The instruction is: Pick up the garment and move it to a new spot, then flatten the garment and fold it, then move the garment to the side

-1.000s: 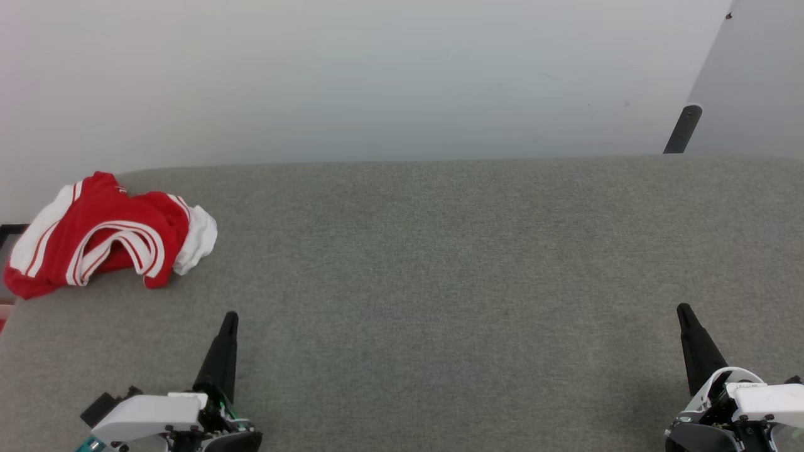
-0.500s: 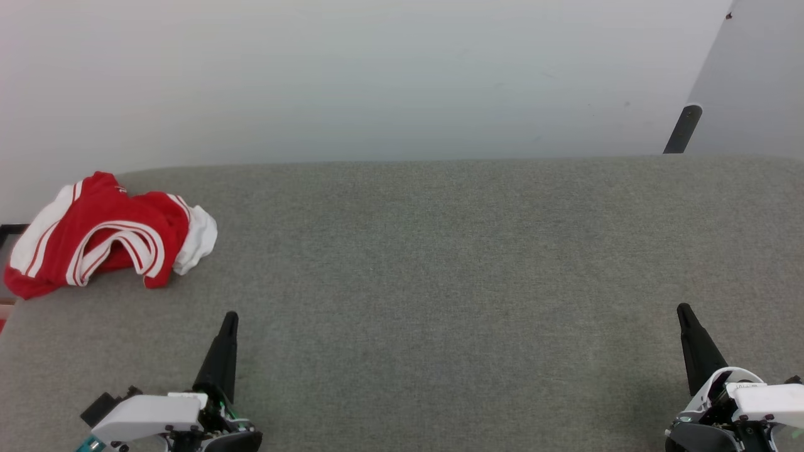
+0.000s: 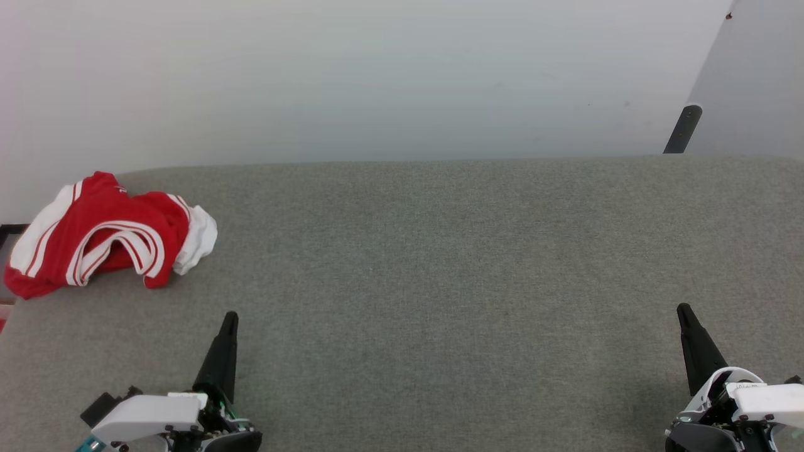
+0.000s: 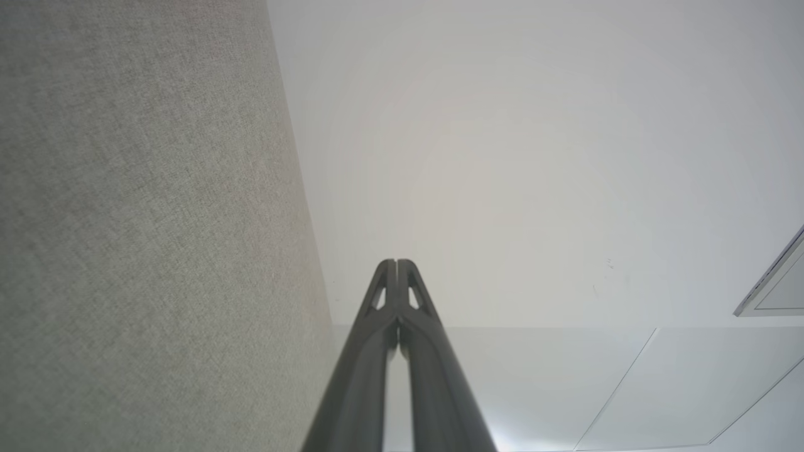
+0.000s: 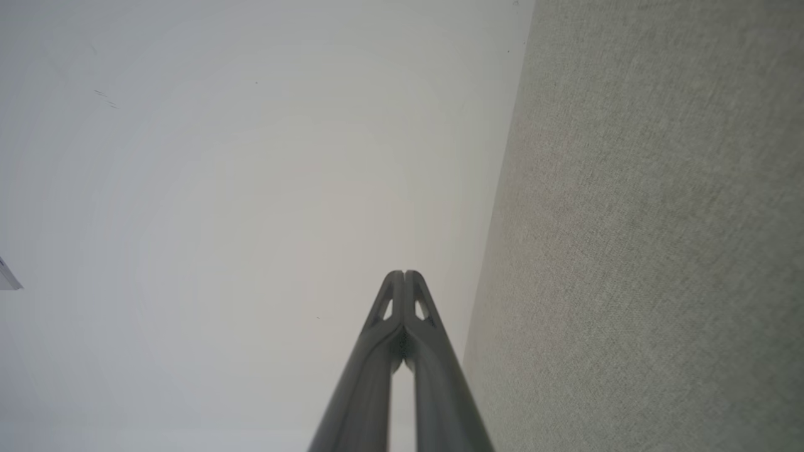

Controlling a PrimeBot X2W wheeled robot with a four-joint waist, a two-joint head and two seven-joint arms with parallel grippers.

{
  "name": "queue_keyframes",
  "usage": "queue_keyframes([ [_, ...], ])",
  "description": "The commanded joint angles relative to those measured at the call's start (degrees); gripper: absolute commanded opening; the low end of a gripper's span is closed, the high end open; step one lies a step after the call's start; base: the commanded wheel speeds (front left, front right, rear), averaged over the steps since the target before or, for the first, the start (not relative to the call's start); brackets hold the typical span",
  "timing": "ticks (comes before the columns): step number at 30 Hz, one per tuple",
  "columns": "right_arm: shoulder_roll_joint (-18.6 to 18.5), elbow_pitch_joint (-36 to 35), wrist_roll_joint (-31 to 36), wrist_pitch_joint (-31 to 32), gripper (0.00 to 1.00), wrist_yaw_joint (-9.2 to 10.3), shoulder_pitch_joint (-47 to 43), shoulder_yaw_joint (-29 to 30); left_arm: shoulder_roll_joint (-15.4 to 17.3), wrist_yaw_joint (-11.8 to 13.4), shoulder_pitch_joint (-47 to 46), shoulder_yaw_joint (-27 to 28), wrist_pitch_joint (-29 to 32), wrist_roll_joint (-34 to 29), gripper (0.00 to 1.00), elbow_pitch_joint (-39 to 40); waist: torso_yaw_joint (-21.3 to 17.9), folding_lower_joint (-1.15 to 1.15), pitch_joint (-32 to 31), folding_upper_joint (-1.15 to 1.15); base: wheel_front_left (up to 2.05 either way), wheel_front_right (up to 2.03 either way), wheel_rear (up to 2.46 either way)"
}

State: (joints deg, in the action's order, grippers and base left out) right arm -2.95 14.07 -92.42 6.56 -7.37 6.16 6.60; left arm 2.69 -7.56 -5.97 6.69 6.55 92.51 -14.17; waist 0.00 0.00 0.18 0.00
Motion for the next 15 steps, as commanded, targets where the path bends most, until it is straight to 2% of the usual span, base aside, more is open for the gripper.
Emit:
queue_keyframes([
  [1, 0.1, 0.0, 0.0, -0.1, 0.00, -0.25, 0.1, -0.1, 0.0, -0.2, -0.5, 0.0, 0.0, -0.2, 0.00, 0.0, 0.0, 0.00, 0.0, 0.00, 0.00, 0.00, 0.00],
  [15, 0.1, 0.0, 0.0, -0.1, 0.00, -0.25, 0.1, -0.1, 0.0, -0.2, -0.5, 0.0, 0.0, -0.2, 0.00, 0.0, 0.0, 0.00, 0.0, 0.00, 0.00, 0.00, 0.00],
])
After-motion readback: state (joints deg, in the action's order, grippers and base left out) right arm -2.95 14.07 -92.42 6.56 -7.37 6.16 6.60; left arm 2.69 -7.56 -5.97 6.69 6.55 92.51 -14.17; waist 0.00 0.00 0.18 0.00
